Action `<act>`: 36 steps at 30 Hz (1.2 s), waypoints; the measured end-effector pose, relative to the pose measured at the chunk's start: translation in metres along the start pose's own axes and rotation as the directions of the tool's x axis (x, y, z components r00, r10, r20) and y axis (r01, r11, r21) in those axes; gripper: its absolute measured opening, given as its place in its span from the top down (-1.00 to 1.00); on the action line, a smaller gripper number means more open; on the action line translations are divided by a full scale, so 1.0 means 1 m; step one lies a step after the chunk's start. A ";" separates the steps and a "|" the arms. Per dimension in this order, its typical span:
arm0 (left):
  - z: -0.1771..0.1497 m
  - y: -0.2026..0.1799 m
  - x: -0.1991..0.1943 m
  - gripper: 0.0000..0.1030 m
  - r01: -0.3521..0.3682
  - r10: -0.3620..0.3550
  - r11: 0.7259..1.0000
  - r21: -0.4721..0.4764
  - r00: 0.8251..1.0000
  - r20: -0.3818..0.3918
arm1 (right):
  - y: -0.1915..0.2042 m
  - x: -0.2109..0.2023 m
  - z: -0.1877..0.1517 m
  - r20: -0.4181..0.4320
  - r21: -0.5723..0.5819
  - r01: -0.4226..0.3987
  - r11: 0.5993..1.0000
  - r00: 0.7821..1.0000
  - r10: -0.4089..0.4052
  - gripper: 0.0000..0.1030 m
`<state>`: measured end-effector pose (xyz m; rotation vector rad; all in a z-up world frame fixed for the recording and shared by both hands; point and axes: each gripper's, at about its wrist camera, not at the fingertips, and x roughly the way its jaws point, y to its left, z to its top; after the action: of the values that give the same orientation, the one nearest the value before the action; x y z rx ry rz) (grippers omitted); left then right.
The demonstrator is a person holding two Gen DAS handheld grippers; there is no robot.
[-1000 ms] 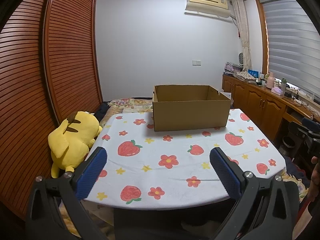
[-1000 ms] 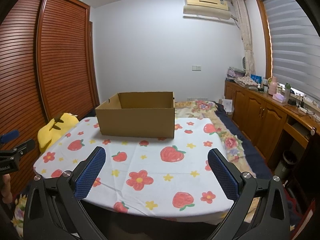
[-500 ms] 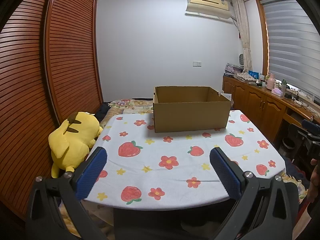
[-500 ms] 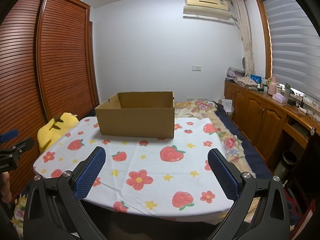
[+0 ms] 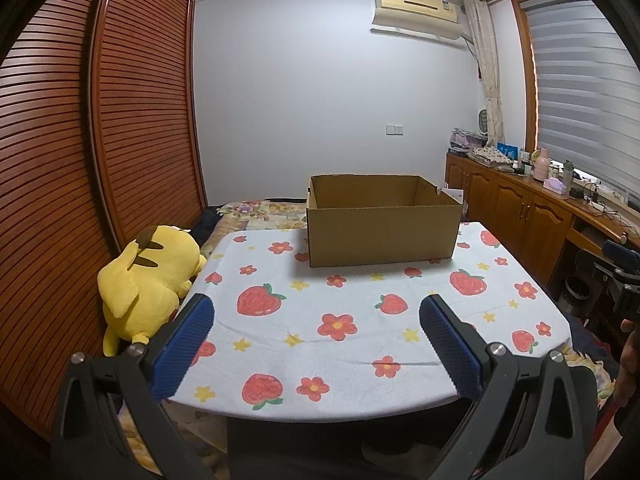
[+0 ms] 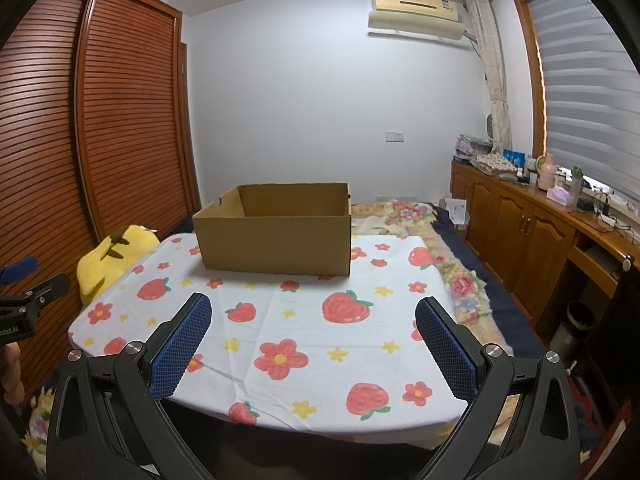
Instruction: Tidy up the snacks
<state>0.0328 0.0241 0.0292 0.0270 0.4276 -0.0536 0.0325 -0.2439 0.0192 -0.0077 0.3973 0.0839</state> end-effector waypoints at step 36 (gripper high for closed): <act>-0.002 0.000 -0.001 -1.00 -0.003 0.003 1.000 0.000 1.000 0.002 | 0.001 -0.001 0.001 0.000 -0.004 -0.003 1.000 1.000 0.003 -1.00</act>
<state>0.0310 0.0240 0.0275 0.0275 0.4253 -0.0505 0.0319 -0.2428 0.0202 -0.0108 0.3967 0.0874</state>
